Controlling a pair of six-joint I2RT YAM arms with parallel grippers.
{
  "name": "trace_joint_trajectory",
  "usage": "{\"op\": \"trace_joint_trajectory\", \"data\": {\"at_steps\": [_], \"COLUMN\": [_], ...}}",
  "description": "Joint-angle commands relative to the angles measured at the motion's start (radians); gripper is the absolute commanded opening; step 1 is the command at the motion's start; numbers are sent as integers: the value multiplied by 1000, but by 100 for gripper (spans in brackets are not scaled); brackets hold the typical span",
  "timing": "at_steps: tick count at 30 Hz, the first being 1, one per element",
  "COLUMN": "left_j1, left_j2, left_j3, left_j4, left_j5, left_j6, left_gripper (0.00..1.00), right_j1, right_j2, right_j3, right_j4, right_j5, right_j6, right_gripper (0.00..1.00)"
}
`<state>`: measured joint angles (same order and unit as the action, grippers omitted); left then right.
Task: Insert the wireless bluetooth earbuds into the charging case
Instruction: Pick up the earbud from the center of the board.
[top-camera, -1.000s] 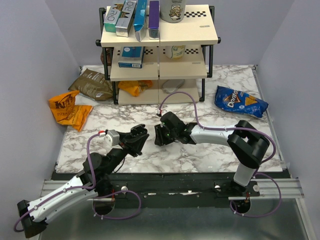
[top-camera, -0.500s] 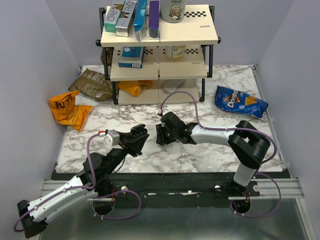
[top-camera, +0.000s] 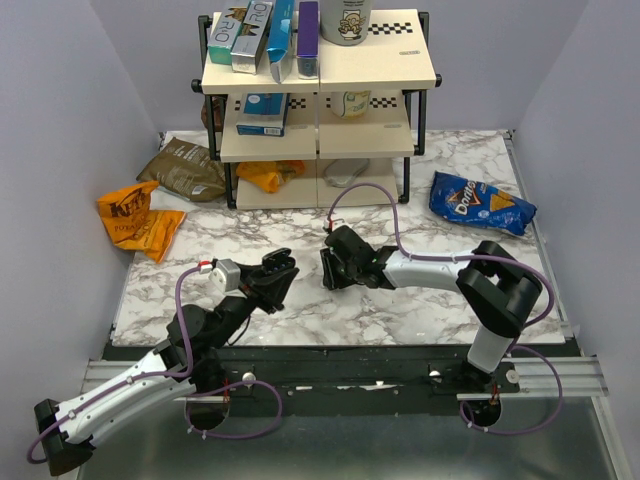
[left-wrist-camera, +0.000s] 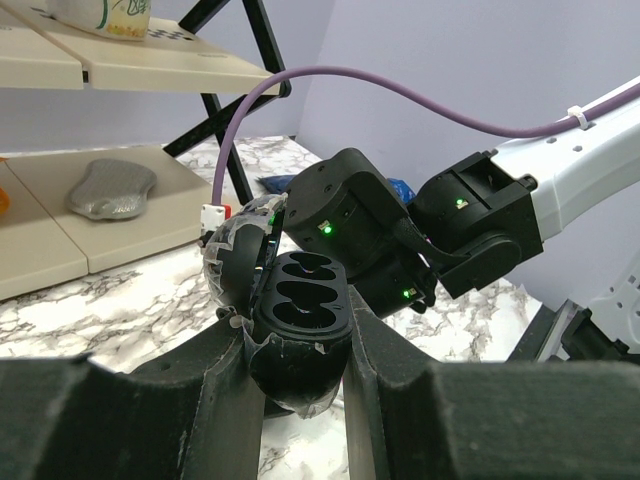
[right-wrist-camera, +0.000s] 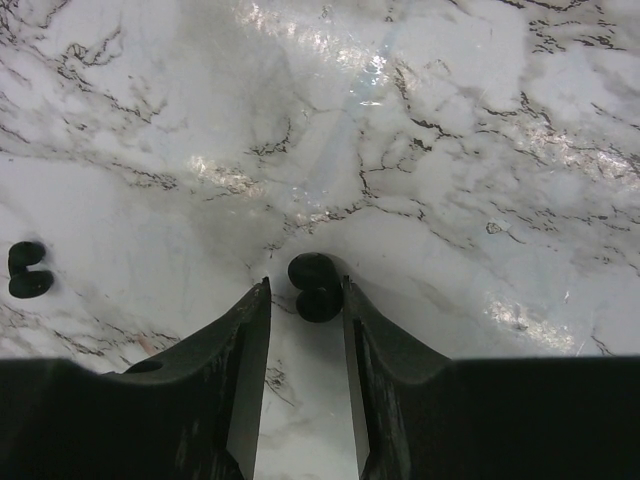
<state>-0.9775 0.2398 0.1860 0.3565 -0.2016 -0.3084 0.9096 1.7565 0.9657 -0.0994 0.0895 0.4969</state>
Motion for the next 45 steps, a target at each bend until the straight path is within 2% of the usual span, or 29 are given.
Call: {"op": "trace_joint_trajectory", "data": {"at_steps": [1, 6, 9, 10, 15, 18, 23, 26, 29, 30, 32, 37, 41, 45], "left_j1": [-6, -7, -7, -9, -9, -9, -9, -6, -3, 0, 22, 121, 180, 186], "left_j2": [1, 7, 10, 12, 15, 19, 52, 91, 159, 180, 251, 420, 521, 559], "left_j3": [0, 1, 3, 1, -2, 6, 39, 67, 118, 133, 185, 308, 340, 348], "left_j4": [-5, -2, 2, 4, 9, -2, -10, 10, 33, 41, 53, 111, 154, 189], "left_j5": [-16, -12, -9, -9, -5, 1, 66, 126, 235, 310, 397, 791, 918, 930], "left_j6": [-8, -6, -6, -6, -9, -14, -6, 5, 21, 29, 40, -4, -31, -11], "left_gripper": [0, 0, 0, 0, 0, 0, 0, 0, 0, 0, 0, 0, 0, 0], "right_j1": [-2, -3, -3, -2, -2, -3, 0, 24, 83, 100, 147, 193, 198, 202], "right_j2": [0, -9, -9, -11, -69, -198, -489, -615, -759, -802, -825, -903, -933, -956], "right_j3": [-24, -15, -12, -12, -36, -61, -16, 27, 71, 86, 136, 159, 163, 147], "right_j4": [-59, -60, -60, -60, -46, -55, -201, -319, -423, -484, -542, -614, -617, -596], "right_j5": [47, 44, 35, 33, 41, 47, -109, -146, -137, -128, -103, -80, -122, -129], "right_j6": [-14, -27, -31, -31, -31, -92, -332, -452, -564, -587, -638, -690, -695, -693], "right_gripper": [40, 26, 12, 1, 1, 1, 1, 1, 1, 1, 1, 1, 1, 1]}}
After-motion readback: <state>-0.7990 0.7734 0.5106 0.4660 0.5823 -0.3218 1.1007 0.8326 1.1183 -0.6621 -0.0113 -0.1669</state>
